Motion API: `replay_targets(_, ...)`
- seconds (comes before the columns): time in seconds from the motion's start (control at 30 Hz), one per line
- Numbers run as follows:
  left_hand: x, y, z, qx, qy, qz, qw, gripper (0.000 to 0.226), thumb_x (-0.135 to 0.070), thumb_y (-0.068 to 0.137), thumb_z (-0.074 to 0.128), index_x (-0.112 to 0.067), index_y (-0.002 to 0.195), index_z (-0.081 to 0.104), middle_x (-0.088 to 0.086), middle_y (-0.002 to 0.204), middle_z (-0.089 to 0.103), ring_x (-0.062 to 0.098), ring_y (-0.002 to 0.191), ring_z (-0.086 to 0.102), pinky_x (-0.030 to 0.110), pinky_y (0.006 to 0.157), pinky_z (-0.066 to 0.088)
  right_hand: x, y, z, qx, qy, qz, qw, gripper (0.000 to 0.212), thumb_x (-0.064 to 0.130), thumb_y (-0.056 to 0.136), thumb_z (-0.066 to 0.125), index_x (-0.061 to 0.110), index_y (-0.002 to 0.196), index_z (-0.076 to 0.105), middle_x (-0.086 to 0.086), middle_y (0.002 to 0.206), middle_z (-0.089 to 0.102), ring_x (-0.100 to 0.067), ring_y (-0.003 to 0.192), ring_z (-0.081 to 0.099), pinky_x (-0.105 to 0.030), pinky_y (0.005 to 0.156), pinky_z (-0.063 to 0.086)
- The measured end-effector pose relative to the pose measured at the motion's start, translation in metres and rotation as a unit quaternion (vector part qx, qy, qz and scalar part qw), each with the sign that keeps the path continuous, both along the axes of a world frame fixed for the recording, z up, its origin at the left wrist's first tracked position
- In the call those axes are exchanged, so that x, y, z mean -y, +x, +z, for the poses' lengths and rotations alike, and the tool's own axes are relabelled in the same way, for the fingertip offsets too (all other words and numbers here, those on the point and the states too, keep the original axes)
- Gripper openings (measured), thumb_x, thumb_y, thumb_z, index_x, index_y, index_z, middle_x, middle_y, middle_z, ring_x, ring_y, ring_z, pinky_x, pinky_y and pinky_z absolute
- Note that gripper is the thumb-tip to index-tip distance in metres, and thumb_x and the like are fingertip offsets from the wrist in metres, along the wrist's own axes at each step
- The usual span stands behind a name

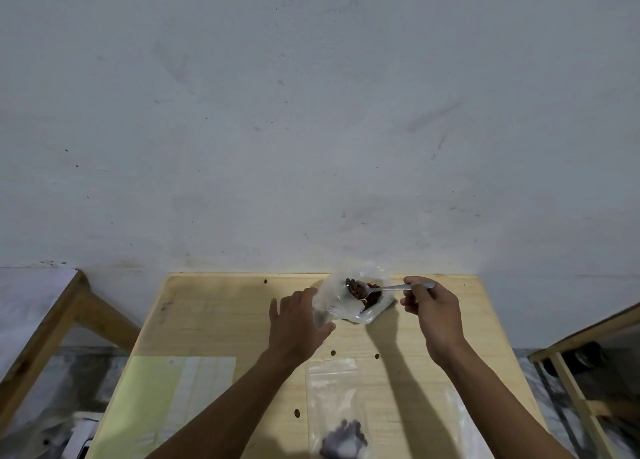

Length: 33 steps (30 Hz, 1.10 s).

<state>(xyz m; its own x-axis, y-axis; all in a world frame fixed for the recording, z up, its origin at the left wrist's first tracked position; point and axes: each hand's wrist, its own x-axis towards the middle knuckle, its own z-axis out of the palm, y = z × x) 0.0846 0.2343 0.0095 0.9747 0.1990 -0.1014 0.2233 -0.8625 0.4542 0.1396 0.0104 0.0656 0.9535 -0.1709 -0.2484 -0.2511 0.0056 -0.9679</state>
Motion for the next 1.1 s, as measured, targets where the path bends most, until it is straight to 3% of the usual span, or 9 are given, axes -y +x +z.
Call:
replay_targets(0.17, 0.002, -0.003, 0.004, 0.018, -0.003, -0.006, 1.0, 0.073, -0.059, 0.079, 0.065, -0.029, 0.14, 0.037, -0.011, 0.135, 0.051, 0.016, 0.13, 0.044, 0.046, 0.117, 0.019, -0.015, -0.014, 0.004, 0.064, -0.078, 0.077, 0.992, 0.02, 0.014, 0.099, 0.052, 0.016, 0.096, 0.072, 0.003, 0.078, 0.07, -0.012, 0.067, 0.063, -0.034, 0.076, 0.053)
replay_targets(0.3, -0.001, -0.007, 0.002, 0.022, -0.006, -0.001, 1.0, 0.073, -0.06, 0.078, 0.066, -0.028, 0.138, 0.039, -0.011, 0.135, 0.052, 0.016, 0.128, 0.046, 0.046, 0.116, 0.021, -0.018, -0.017, 0.008, 0.108, -0.117, 0.101, 0.982, 0.02, 0.015, 0.1, 0.051, 0.018, 0.1, 0.071, 0.013, 0.083, 0.072, -0.011, 0.075, 0.067, -0.025, 0.074, 0.053)
replay_targets(0.53, -0.01, -0.017, -0.003, 0.016, -0.002, 0.016, 1.0, 0.074, -0.063, 0.075, 0.067, -0.029, 0.136, 0.041, -0.01, 0.132, 0.055, 0.017, 0.122, 0.051, 0.048, 0.112, 0.031, -0.008, -0.011, 0.016, 0.11, -0.068, 0.027, 0.991, 0.021, 0.016, 0.101, 0.048, 0.017, 0.098, 0.069, 0.002, 0.087, 0.067, -0.007, 0.067, 0.062, -0.015, 0.067, 0.049)
replay_targets(0.63, -0.014, -0.023, -0.004, 0.011, -0.003, 0.03, 1.0, 0.073, -0.061, 0.076, 0.066, -0.028, 0.136, 0.042, -0.007, 0.131, 0.056, 0.02, 0.12, 0.052, 0.048, 0.111, 0.032, 0.001, -0.009, 0.007, 0.07, -0.004, -0.038, 0.997, 0.023, 0.016, 0.102, 0.046, 0.015, 0.093, 0.067, -0.002, 0.082, 0.062, -0.017, 0.068, 0.058, -0.027, 0.069, 0.051)
replay_targets(0.77, -0.02, -0.031, -0.003, 0.02, -0.02, 0.051, 0.998, 0.071, -0.058, 0.074, 0.068, -0.026, 0.133, 0.046, -0.003, 0.125, 0.06, 0.022, 0.114, 0.056, 0.043, 0.106, 0.035, 0.018, -0.013, -0.021, -0.035, 0.056, -0.096, 0.993, 0.025, 0.01, 0.101, 0.043, 0.013, 0.087, 0.063, -0.008, 0.074, 0.056, -0.021, 0.062, 0.053, -0.029, 0.065, 0.046)
replay_targets(0.9, -0.023, -0.043, -0.003, 0.029, -0.089, 0.056, 0.994, 0.071, -0.053, 0.073, 0.075, -0.023, 0.133, 0.048, -0.002, 0.125, 0.06, 0.02, 0.109, 0.056, 0.038, 0.098, 0.043, 0.033, -0.031, -0.056, -0.126, 0.066, -0.075, 0.987, 0.023, 0.005, 0.101, 0.04, 0.006, 0.09, 0.061, -0.012, 0.072, 0.055, -0.022, 0.061, 0.051, -0.031, 0.061, 0.044)
replay_targets(1.1, -0.021, -0.054, -0.001, 0.02, -0.128, 0.045, 0.99, 0.073, -0.049, 0.073, 0.078, -0.025, 0.134, 0.046, -0.005, 0.129, 0.056, 0.014, 0.111, 0.05, 0.031, 0.093, 0.04, 0.047, -0.054, -0.095, -0.19, 0.036, -0.025, 0.981, 0.026, 0.006, 0.104, 0.04, -0.005, 0.103, 0.063, -0.016, 0.077, 0.059, -0.025, 0.065, 0.053, -0.035, 0.062, 0.045)
